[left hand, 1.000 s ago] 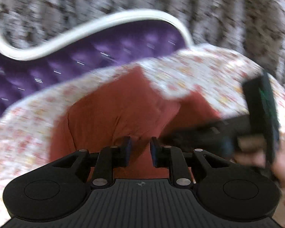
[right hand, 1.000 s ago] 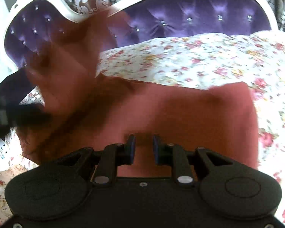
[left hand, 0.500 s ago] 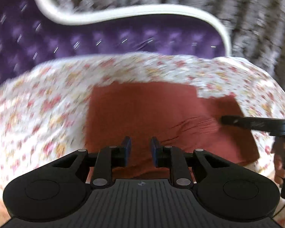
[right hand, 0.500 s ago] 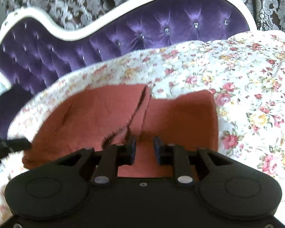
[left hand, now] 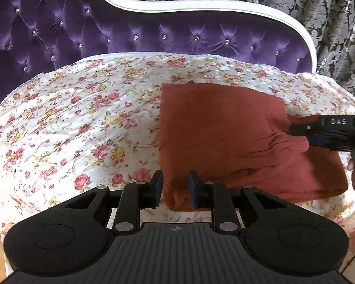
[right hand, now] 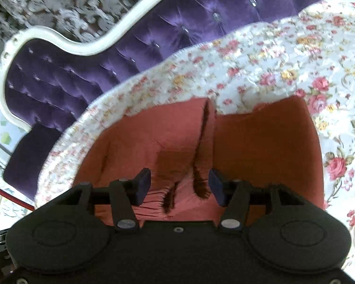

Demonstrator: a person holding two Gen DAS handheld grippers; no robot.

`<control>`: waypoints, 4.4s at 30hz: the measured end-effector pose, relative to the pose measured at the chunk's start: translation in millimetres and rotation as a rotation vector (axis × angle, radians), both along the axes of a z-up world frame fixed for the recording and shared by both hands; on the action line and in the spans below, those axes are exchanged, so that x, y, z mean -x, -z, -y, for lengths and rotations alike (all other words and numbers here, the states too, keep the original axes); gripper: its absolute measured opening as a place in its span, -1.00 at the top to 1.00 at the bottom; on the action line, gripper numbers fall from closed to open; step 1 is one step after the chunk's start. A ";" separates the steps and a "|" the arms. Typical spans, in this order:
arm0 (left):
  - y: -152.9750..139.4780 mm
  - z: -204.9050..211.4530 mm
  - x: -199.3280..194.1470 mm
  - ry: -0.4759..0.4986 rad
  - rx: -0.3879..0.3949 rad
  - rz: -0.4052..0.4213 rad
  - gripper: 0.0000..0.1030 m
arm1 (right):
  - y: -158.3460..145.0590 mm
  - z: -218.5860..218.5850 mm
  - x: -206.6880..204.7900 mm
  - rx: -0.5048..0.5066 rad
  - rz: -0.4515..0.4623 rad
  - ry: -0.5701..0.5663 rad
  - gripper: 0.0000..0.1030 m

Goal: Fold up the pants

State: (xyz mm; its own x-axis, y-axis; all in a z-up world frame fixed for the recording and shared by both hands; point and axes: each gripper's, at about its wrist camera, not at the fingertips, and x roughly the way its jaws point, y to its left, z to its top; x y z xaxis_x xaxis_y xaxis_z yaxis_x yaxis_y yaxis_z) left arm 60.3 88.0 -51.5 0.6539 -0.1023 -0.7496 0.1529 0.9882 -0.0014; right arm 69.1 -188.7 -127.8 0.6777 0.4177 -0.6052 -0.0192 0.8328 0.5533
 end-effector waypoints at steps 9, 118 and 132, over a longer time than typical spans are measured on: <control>3.6 1.7 14.1 0.033 0.020 -0.007 0.57 | 10.7 2.0 -4.5 -0.090 -0.038 -0.026 -0.25; 50.1 107.3 -199.2 0.067 -0.227 -0.127 0.44 | 7.2 22.0 22.7 0.558 0.042 0.128 0.76; 18.9 95.6 -165.2 0.083 -0.189 -0.116 0.44 | 8.0 24.5 24.1 0.541 0.055 0.132 0.76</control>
